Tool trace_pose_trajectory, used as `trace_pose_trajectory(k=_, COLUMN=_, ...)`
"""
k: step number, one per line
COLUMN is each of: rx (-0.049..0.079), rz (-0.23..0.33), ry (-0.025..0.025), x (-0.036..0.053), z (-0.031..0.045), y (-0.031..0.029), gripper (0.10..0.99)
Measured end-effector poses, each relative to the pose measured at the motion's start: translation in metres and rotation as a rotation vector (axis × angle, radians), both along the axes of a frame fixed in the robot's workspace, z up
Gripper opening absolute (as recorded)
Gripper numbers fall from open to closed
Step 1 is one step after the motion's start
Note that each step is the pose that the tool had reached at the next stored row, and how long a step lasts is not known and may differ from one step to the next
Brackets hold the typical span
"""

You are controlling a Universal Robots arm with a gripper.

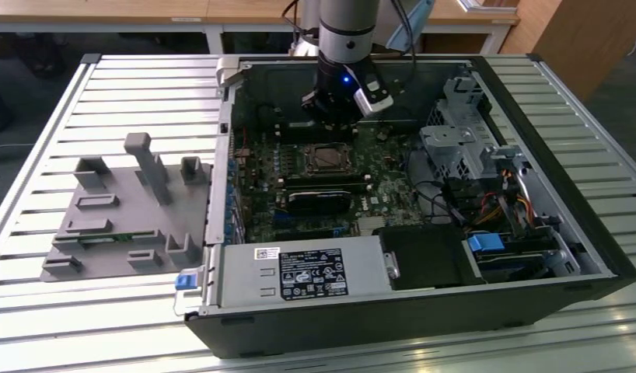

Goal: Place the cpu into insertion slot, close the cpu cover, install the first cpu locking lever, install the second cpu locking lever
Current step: 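Install the first cpu locking lever, then install the second cpu locking lever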

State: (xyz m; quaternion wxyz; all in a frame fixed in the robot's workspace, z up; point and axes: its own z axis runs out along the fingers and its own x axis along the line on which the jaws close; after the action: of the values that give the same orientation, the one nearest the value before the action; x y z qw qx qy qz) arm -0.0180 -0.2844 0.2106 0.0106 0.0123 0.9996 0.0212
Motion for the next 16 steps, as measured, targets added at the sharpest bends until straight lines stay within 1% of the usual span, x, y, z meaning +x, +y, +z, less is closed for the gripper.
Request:
trace_pose_trajectory(k=1, rx=0.000, rz=0.000, ry=0.0001, x=0.0000, z=0.0012, y=0.0000, gripper=0.106)
trace_pose_trajectory(k=16, rx=0.000, rz=0.000, ry=0.0000, x=0.0002, z=0.0013, y=-0.0049, gripper=0.106)
